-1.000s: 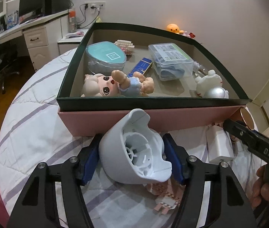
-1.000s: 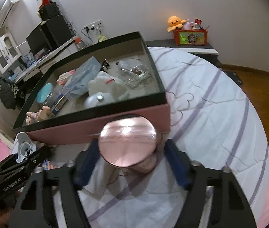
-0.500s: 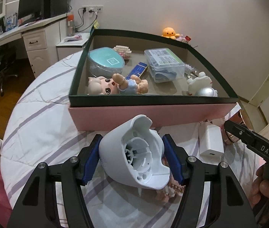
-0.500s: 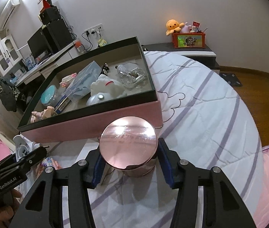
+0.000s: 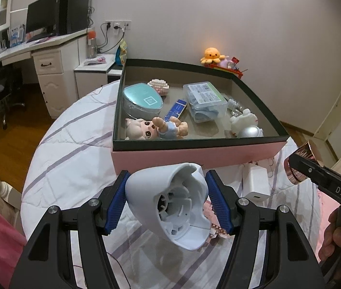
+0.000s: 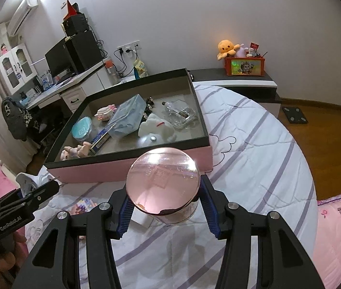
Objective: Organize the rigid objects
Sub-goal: 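Carry the white part and rose-gold jar over the tray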
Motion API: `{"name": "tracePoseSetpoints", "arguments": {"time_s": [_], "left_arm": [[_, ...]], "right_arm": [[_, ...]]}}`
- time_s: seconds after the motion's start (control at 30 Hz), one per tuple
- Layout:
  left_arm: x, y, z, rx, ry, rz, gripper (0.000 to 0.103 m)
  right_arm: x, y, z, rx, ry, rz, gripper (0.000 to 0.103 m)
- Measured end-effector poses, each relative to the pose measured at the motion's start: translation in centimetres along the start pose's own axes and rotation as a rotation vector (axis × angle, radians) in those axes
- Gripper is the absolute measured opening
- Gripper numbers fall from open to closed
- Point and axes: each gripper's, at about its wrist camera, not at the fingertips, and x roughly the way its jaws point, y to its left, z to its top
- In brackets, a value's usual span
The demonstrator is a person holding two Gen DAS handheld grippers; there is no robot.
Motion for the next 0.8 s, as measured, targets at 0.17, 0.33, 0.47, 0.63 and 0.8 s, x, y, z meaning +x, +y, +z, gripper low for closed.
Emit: {"name": "tracePoseSetpoints", "arguments": {"time_s": [0.17, 0.33, 0.47, 0.63, 0.8], "left_arm": [[-0.9, 0.0, 0.1, 0.002, -0.016, -0.006, 0.065], [-2.0, -0.3, 1.5, 0.014, -0.049, -0.012, 0.065], [-2.4, -0.4, 4.1, 0.032, -0.091, -0.010, 0.065], [-2.0, -0.4, 8.2, 0.041, -0.147, -0.010, 0.065], [0.2, -0.6, 12.1, 0.048, -0.157, -0.017, 0.065]], "right_arm": [[-0.4, 0.5, 0.2, -0.009, -0.007, 0.010, 0.052], [-0.9, 1.4, 1.2, -0.034, -0.025, 0.032, 0.052], [-1.1, 2.6, 3.4, -0.071, -0.051, 0.059, 0.052], [-0.3, 3.7, 7.3, -0.120, -0.095, 0.071, 0.052], [2.3, 3.6, 11.0, -0.131, -0.092, 0.071, 0.052]]}}
